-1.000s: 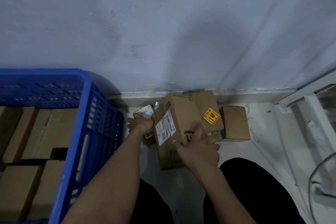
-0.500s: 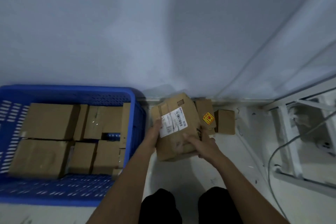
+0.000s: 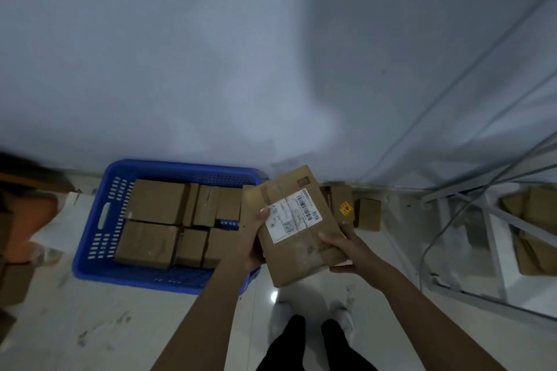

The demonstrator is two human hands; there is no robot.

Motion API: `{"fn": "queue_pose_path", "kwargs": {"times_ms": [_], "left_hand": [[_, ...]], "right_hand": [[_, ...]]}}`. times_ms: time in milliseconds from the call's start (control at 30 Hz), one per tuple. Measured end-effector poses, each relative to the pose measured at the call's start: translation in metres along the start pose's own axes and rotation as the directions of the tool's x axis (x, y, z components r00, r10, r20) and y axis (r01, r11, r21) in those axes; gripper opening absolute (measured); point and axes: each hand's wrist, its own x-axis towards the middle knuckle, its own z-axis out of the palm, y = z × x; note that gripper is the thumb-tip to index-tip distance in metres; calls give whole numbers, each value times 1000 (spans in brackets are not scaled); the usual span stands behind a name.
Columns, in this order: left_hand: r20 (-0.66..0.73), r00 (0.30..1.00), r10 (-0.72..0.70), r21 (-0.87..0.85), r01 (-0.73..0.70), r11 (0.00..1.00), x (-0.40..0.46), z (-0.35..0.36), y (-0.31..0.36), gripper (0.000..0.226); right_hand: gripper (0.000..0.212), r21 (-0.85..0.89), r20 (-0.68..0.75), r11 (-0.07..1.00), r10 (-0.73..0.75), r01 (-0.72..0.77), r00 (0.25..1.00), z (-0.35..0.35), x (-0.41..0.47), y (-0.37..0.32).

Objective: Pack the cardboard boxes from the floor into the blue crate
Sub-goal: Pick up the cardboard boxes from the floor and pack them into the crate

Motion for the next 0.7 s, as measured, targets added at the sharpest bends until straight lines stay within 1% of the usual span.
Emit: {"fn": "queue_pose_path", "kwargs": {"times_ms": [67,133,167,267,300,367,433,467,533,600,633,667,700], "left_hand": [[-32,999,44,-83,-47,995,-25,5,3,51],[-103,992,72,-144,-87,986,-44,3,2,63],[-109,991,77,-174,-95,980,-52,1,1,68],[-100,992,80,-273,-104,956,-69,-13,-4,72],[-91,993,70,-316,-95,944,-71,-24,-5,72],[-69,996,54,-339,-74,938,-79,-50,0,74],[-41,999,25,-316,-36,948,-86,-88,10,73],[-60,998,-4,-283,-13,959,-89,-110,17,69],[-99,995,-18,-213,-4,977,-96,-158,35,65],[-226,974,-14,-145,-20,989,-107,-211,55,75],[-295,955,11,-82,-37,996,-116,-238,66,82],[-322,945,50,-8,-55,998,-122,-263,77,86],[-324,942,85,64,-68,996,-127,-288,86,89]], "right_hand": [[85,97,-65,994,-44,51,997,11,-12,-3],[98,229,-115,972,-26,52,993,26,-22,-1],[100,275,-116,961,-6,38,993,36,-26,0],[105,356,-68,934,32,-6,997,71,-30,4],[104,363,-70,932,24,3,997,84,-29,5],[96,360,-94,932,-3,36,996,112,-25,5],[93,363,-137,931,17,34,990,145,-19,6],[90,363,-167,931,23,40,986,161,-16,9],[78,379,-229,924,36,55,973,196,-8,14],[61,385,-242,922,62,37,968,231,-1,16],[52,390,-245,920,72,30,967,248,1,17],[47,398,-253,917,79,30,964,264,4,17],[48,403,-260,915,89,25,962,279,9,16]]}}
